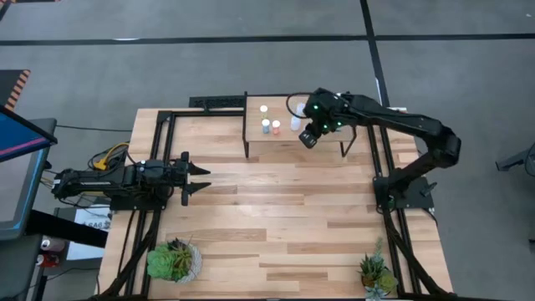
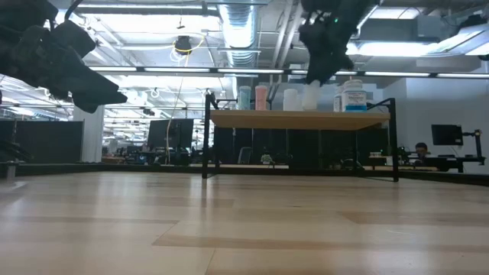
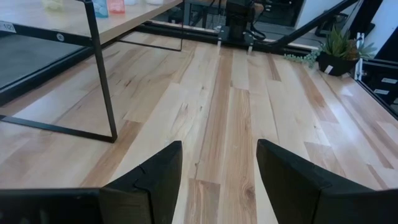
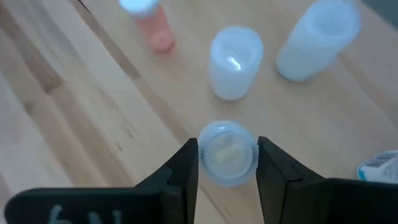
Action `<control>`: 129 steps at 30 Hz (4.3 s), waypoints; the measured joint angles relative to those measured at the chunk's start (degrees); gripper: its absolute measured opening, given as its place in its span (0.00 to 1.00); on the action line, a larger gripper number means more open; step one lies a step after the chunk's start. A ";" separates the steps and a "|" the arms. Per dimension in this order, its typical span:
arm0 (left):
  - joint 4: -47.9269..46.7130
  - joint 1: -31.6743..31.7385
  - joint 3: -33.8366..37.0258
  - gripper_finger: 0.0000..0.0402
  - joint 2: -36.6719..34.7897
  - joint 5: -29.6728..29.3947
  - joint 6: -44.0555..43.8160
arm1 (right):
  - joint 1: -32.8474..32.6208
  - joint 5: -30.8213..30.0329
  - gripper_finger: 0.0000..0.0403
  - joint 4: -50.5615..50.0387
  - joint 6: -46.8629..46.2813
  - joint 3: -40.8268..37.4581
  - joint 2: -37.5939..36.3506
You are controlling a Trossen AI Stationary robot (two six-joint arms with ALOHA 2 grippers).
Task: Pick and place medicine bottles onto shelf by color
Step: Put the transparent pill bottle on the shelf, then return to Home Position
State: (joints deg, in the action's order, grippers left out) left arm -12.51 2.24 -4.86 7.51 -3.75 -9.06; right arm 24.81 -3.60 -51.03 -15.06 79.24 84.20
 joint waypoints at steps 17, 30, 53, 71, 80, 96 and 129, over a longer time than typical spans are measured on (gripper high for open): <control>-0.02 -0.02 0.00 0.49 0.00 -0.06 0.02 | 3.94 -0.94 0.40 1.79 1.66 -0.02 1.36; 0.00 -0.02 0.00 0.49 0.00 -0.06 0.02 | 5.41 -0.96 0.64 2.09 2.02 0.00 1.34; -0.02 0.00 0.00 0.49 0.00 -0.06 0.02 | -28.50 -3.89 0.65 -5.78 -8.25 -1.58 -19.35; 0.00 -0.01 0.00 0.49 0.00 -0.08 0.02 | -51.03 -24.45 0.65 24.44 -6.21 -24.62 -26.75; -0.01 -0.01 0.01 0.49 0.02 -0.08 0.02 | -46.29 -18.68 0.65 56.72 -1.48 -44.79 -32.39; 0.00 0.00 0.00 0.49 0.02 -0.07 0.02 | -30.99 0.73 0.65 88.12 2.92 -67.77 -37.79; 0.00 -0.02 0.02 0.49 0.00 -0.06 0.02 | -22.34 6.29 0.65 55.14 3.39 -78.77 -75.12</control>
State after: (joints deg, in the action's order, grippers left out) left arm -12.52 2.22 -4.85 7.51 -3.81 -9.04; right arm 2.47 2.70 4.11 -11.67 0.47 9.08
